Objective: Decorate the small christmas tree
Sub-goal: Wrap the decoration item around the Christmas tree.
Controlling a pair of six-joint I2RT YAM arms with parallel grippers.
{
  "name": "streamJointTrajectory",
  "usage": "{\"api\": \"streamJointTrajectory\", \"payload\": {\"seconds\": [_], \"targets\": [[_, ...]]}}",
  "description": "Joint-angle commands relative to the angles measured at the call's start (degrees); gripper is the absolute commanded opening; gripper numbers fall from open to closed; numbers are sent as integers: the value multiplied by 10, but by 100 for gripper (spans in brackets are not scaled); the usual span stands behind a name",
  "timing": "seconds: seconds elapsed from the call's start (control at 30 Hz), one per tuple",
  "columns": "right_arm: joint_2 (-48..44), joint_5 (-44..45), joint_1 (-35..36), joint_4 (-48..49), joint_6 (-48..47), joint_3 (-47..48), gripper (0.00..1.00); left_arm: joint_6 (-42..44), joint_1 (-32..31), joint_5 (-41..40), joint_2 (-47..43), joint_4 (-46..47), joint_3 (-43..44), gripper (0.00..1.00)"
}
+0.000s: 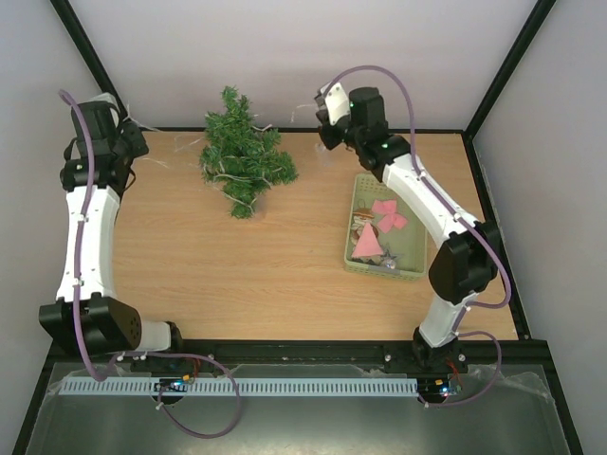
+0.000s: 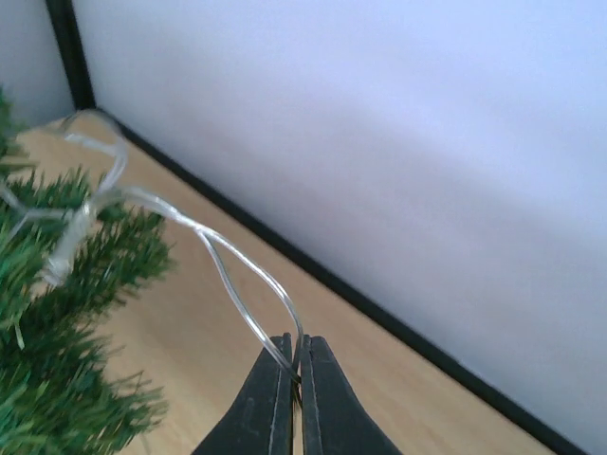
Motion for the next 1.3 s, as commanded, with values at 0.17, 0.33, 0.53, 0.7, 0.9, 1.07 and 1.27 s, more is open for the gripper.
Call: {"api": "streamJointTrajectory", "payload": {"seconds": [0.17, 0.33, 0.53, 0.7, 0.9, 1.07, 1.27], "targets": [[17, 20, -10, -8, 3, 109, 2, -24, 3, -7, 21, -12, 12, 2], [39, 30, -27, -8, 12, 161, 2, -26, 5, -30, 80, -9, 63, 2], [56, 43, -42, -8, 12, 200, 2, -43, 7, 18, 166, 22, 138, 8], [61, 63, -55, -2, 14, 200, 2, -69, 4, 117, 247, 18, 220, 8], [49, 103, -74, 28, 22, 179, 2, -79, -13, 214, 287, 70, 230, 6], [32, 129, -94, 35, 29, 162, 2, -89, -21, 272, 310, 88, 233, 12], [-16, 109, -118, 55, 19, 109, 2, -83, -23, 365, 296, 35, 238, 33]]}}
